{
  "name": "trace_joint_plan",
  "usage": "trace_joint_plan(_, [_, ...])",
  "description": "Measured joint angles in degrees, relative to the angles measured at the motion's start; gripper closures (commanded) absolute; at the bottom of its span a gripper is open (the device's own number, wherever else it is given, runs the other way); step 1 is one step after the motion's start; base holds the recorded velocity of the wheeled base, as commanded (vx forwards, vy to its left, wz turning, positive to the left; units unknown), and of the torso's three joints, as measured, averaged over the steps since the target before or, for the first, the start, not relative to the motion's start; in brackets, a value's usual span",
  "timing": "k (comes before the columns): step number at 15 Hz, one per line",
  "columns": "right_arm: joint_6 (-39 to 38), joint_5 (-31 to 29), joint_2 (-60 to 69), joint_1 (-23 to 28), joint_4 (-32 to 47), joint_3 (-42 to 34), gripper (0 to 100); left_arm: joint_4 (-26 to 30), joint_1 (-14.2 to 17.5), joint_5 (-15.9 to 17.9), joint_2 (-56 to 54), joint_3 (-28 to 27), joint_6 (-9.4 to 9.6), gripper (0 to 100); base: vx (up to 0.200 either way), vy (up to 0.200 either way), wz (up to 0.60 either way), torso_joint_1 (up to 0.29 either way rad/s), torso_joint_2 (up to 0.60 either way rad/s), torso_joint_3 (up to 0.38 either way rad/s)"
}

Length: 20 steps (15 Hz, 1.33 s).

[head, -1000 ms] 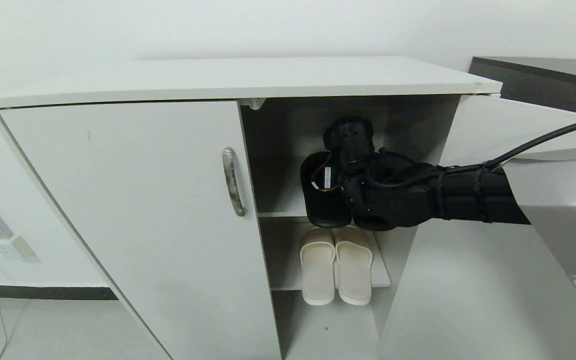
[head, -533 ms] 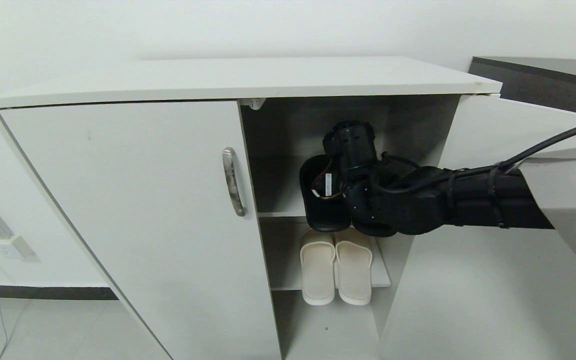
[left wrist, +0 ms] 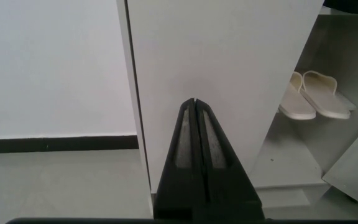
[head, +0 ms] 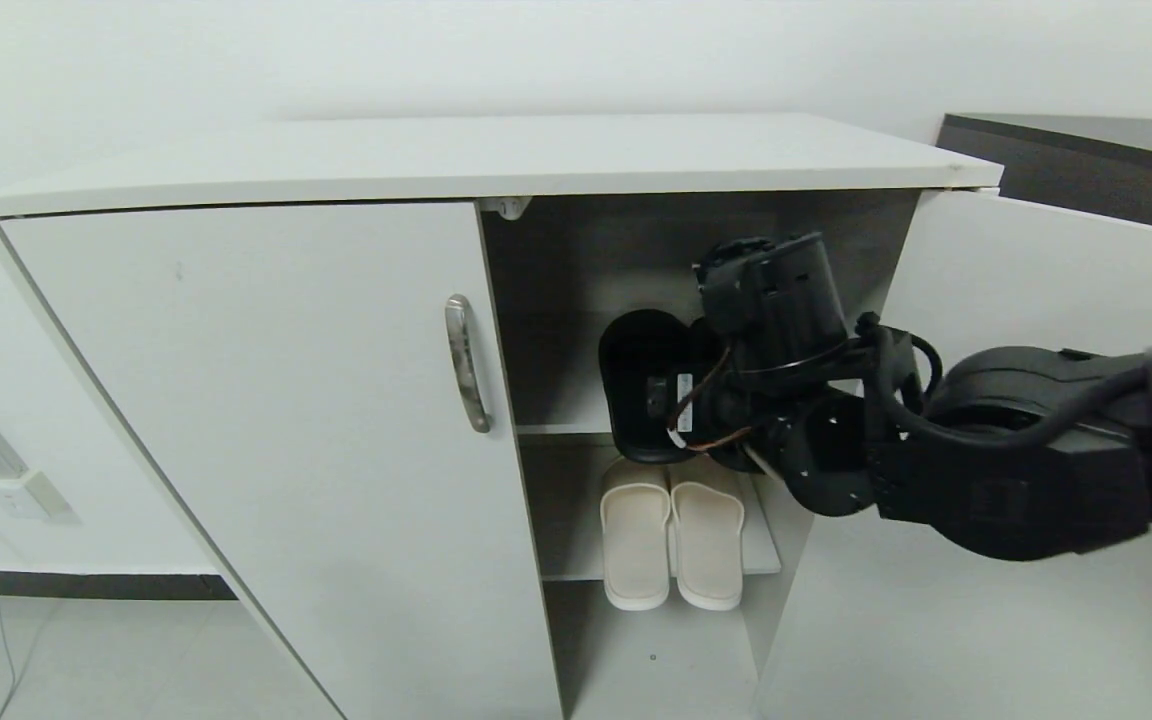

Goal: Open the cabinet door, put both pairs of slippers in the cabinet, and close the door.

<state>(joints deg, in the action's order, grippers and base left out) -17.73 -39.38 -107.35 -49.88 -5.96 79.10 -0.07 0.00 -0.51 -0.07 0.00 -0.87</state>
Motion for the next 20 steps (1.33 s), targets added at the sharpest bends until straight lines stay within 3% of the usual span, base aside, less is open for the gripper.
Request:
trace_joint_plan(3, [-0.37, 4.62, 5.80, -2.10, -4.08, -7.96, 0, 0.02, 0.00, 0.11, 0.00, 0.00, 0.09, 100, 0.000, 0.000, 0.00, 0.000, 0.00, 0.000])
trace_joint_plan(6, [0.93, 10.69, 10.52, -3.39, -15.12, -18.80, 0, 0.05, 0.00, 0.09, 0.00, 0.00, 0.11, 100, 0.000, 0.000, 0.00, 0.000, 0.00, 0.000])
trace_joint_plan(7, [1.63, 11.46, 11.52, -3.73, -17.24, -21.55, 100, 0.02, 0.00, 0.09, 0.00, 0.00, 0.11, 100, 0.000, 0.000, 0.00, 0.000, 0.00, 0.000])
trace_joint_plan(10, [2.78, 12.31, 13.00, -4.83, -20.92, -26.25, 100, 0.02, 0.00, 0.09, 0.00, 0.00, 0.09, 100, 0.000, 0.000, 0.00, 0.000, 0.00, 0.000])
trace_joint_plan(15, [3.06, 13.26, 13.49, -5.40, -21.13, -27.82, 100, 0.02, 0.00, 0.09, 0.00, 0.00, 0.11, 100, 0.000, 0.000, 0.00, 0.000, 0.00, 0.000])
trace_joint_plan(20, [3.06, 12.95, 13.58, -6.21, -21.19, -28.23, 100, 0.00, 0.00, 0.09, 0.00, 0.00, 0.11, 100, -0.200, 0.000, 0.00, 0.005, 0.00, 0.001])
